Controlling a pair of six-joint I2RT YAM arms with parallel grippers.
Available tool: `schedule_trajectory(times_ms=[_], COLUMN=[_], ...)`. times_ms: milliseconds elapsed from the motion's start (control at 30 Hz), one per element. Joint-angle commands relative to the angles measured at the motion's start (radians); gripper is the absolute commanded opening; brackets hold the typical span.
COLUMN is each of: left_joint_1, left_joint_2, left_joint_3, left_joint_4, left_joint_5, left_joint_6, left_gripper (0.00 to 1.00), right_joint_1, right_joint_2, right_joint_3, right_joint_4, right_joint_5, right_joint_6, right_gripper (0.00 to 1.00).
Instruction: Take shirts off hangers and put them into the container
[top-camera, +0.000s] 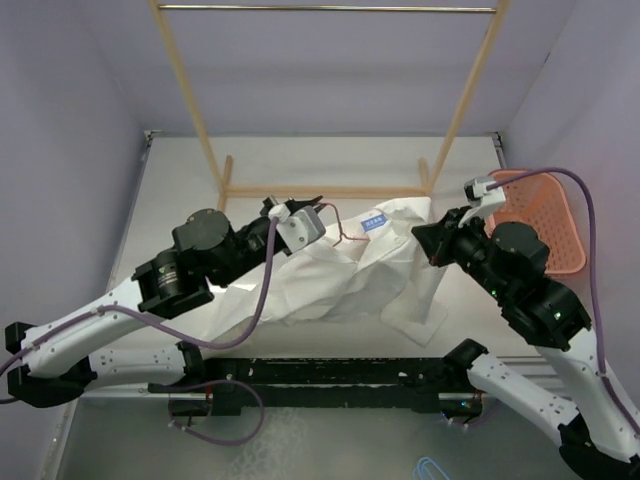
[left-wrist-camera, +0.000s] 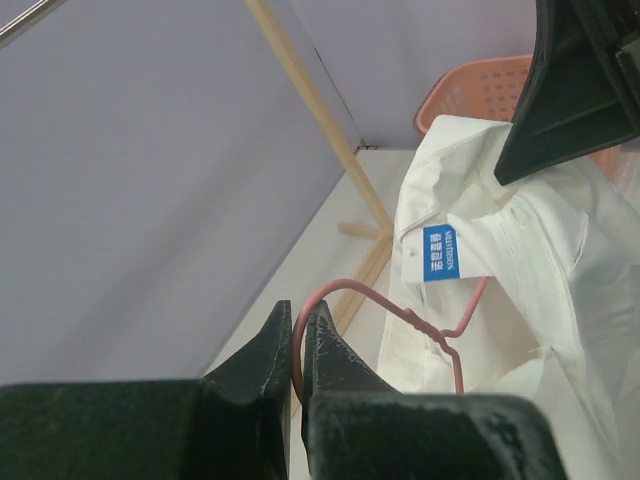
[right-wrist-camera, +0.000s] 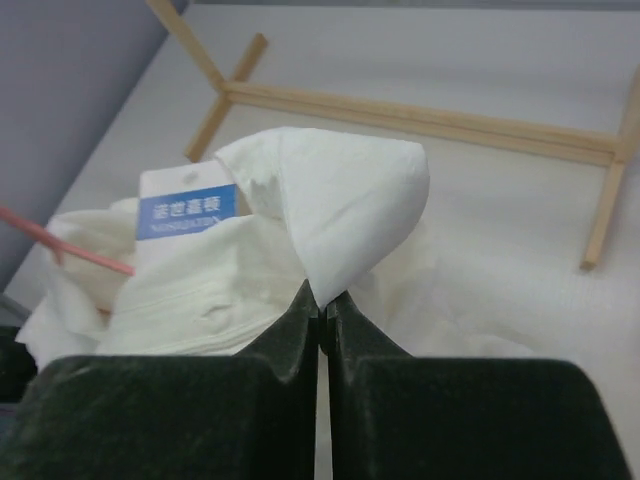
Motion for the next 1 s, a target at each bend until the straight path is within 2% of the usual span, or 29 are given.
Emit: schedule_trajectory(times_ms=[0,33,67,133,167,267,367,500,633,667,800,967], left_joint_1=[0.007,0.007,0.007,0.006,0.006,0.006,0.006,0.006,0.006,0.006,0.006,0.006], left_joint_2=[0.096,0.122,0.143,0.18,0.193,0.204,0.192,0.127,0.042,0.032,0.041,0.027], left_joint_3=[0.048,0.07,0.091,0.12,0.121,0.119,0.103,0.037,-0.031,-0.023,0.082,0.047], left_joint_4=[0.186,0.192,0.199,0.223,0.247,0.32,0.387,0.582,0.765,0.745,0.436,0.387], left_joint_5=[-0.003,0.022,0.052,0.108,0.121,0.102,0.046,-0.002,0.056,0.076,0.17,0.166], left_joint_6=[0.069,0.074,0.08,0.13,0.164,0.221,0.277,0.332,0.341,0.331,0.264,0.219], left_gripper=[0.0,0.0,0.0,0.0,0.0,0.0,0.0,0.0,0.0,0.0,0.0,0.0], right_joint_1=[0.003,0.003,0.004,0.004,0.004,0.003,0.004,0.003,0.004,0.004,0.004,0.003], right_joint_2=[0.047,0.067,0.087,0.114,0.115,0.103,0.1,0.123,0.129,0.127,0.103,0.084], right_joint_3=[0.073,0.091,0.112,0.141,0.15,0.167,0.181,0.168,0.14,0.137,0.142,0.154], right_joint_4=[0.121,0.117,0.111,0.105,0.11,0.116,0.064,-0.01,0.019,0.033,0.085,0.175], right_joint_5=[-0.268,-0.293,-0.31,-0.323,-0.327,-0.29,-0.181,-0.074,0.014,0.036,0.042,0.007], right_joint_6=[-0.033,-0.045,-0.06,-0.064,-0.065,-0.064,-0.059,-0.047,-0.039,-0.037,-0.029,-0.021], right_gripper=[0.08,0.23,0.42,0.94,1.0,1.0,1.0,1.0,1.0,1.0,1.0,0.98])
